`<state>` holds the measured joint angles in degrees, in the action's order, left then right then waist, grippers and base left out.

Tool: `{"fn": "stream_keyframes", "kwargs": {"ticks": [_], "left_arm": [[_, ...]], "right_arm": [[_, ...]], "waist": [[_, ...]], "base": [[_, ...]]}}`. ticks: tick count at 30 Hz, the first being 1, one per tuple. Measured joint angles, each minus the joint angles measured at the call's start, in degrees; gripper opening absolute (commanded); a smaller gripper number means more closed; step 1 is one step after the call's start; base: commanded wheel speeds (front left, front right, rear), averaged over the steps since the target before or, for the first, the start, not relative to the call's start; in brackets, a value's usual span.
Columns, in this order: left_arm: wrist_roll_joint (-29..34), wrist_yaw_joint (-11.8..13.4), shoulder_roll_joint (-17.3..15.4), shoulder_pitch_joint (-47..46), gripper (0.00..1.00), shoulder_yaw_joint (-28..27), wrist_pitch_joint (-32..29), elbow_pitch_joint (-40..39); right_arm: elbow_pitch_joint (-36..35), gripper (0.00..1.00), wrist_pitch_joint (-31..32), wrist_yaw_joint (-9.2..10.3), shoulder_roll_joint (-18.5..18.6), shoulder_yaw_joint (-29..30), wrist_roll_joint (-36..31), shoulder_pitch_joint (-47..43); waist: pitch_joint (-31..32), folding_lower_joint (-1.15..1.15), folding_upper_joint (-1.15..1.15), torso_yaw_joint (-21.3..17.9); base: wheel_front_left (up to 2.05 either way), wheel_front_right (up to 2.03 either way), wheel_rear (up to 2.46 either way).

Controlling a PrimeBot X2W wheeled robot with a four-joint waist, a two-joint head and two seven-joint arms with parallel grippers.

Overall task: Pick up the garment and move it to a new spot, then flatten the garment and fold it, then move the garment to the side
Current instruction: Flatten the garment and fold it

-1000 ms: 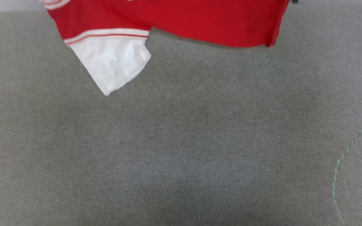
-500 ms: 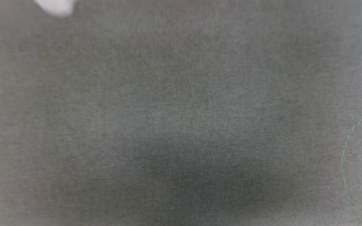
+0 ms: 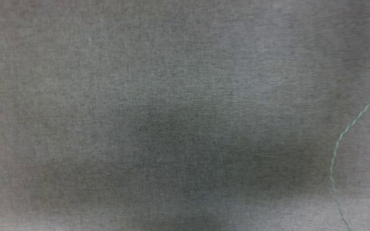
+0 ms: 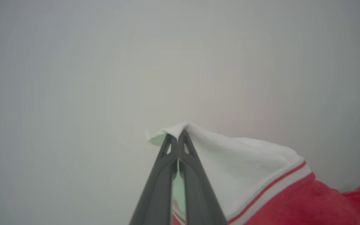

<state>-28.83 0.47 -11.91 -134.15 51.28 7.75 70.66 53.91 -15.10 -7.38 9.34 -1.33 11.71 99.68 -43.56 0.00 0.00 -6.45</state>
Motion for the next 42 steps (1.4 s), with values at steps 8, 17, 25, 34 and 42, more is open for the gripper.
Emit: {"fn": "stream_keyframes", "kwargs": {"ticks": [8,17,25,34,42], "left_arm": [[-2.61,-2.88,-1.56,10.13,0.0,-0.16,-0.01,2.11],[-6.65,-4.65,-4.21,28.13,0.0,-1.53,-0.15,2.79],[-10.28,-6.04,-5.14,49.44,0.0,-2.33,4.23,2.77],[-12.25,-4.22,-5.53,71.54,0.0,-2.67,6.94,-3.98],[-13.52,2.6,-11.11,89.39,0.0,-2.22,4.74,-23.47]], "right_arm": [[5.67,0.0,0.97,0.0,-2.05,-8.42,4.42,-3.04],[-0.26,0.0,9.66,-0.01,2.89,-24.04,19.04,-16.95],[-15.25,0.0,17.06,-0.01,11.59,-32.42,33.86,-37.63],[-31.12,0.0,20.73,-0.01,22.23,-31.29,42.89,-60.85],[-37.5,0.0,21.98,-0.01,24.73,-22.79,46.29,-74.82]], "waist": [[1.13,0.0,0.0,1.22],[9.43,0.0,0.0,1.95],[18.19,0.0,0.0,2.52],[26.0,0.0,0.0,3.59],[28.87,0.0,0.0,5.14]], "base": [[0.0,0.0,0.0],[0.0,0.0,0.0],[0.0,0.0,0.0],[0.0,0.0,0.0],[0.0,0.0,0.0]]}}
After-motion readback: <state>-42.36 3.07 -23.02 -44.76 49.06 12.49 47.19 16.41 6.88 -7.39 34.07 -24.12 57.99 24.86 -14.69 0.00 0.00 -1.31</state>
